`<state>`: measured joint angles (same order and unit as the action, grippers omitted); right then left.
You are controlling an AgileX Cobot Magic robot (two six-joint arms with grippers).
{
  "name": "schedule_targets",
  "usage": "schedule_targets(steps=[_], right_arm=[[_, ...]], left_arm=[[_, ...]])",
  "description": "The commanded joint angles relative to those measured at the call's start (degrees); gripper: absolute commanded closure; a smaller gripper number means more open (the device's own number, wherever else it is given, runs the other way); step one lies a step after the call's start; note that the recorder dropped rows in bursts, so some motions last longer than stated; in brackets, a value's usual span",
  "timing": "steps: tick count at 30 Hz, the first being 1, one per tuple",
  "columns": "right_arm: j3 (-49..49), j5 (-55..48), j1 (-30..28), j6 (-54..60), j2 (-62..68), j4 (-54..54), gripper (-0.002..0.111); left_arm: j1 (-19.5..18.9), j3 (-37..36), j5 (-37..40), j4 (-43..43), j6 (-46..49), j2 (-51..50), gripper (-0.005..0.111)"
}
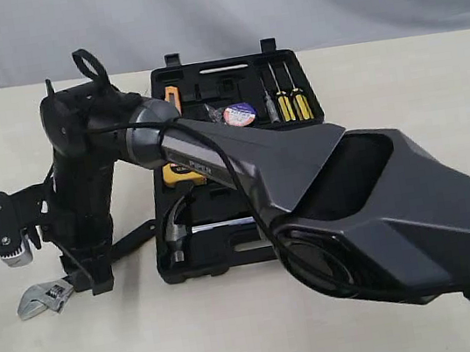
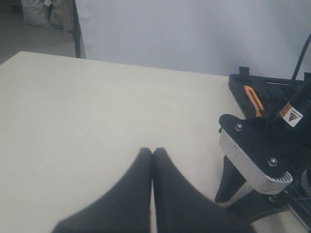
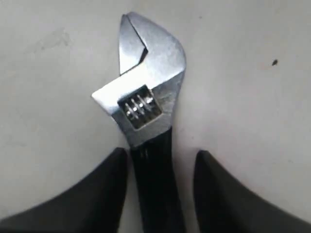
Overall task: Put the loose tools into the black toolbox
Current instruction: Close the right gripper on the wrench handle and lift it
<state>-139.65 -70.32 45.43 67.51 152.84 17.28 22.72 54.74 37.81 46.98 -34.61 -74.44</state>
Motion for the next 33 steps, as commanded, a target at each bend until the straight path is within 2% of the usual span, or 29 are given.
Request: schedule_targets(steps=[1, 8, 19, 24, 27, 31, 33], right_arm=[[0.82, 0.36, 0.14, -3.73, 2.94, -2.23, 0.108], [0.04, 0.36, 0.14, -6.66, 1.56, -2.46, 0.108], [-6.84, 0.36, 0.94, -13.89, -5.09, -3.27, 0.109], [-6.94, 0.36, 1.33, -15.60, -7.16, -5.97, 0.109], [-6.94, 0.36, 1.15, -19.52, -8.77, -11.99, 0.109], [-3.75, 0.36, -2.17, -21.71, -13.87, -11.97, 0.109], [3.43, 0.36, -4.86, -21.86, -17.49, -11.49, 0.109]], left_arm=[[-0.19, -0.53, -0.97, -0.78, -0.59, 0.46, 0.105], [-0.19, -0.53, -0.97, -0.78, -0.59, 0.46, 0.105], [-0.19, -0.53, -0.97, -0.78, -0.59, 0.46, 0.105], [-0.19, -0.53, -0.97, -0.78, -0.59, 0.46, 0.105], [-0.19, -0.53, -0.97, -0.78, -0.59, 0.46, 0.105], [-0.19, -0.53, -0.97, -0.78, -0.59, 0.46, 0.105], [-0.19, -0.53, -0.97, -0.78, -0.59, 0.46, 0.105]])
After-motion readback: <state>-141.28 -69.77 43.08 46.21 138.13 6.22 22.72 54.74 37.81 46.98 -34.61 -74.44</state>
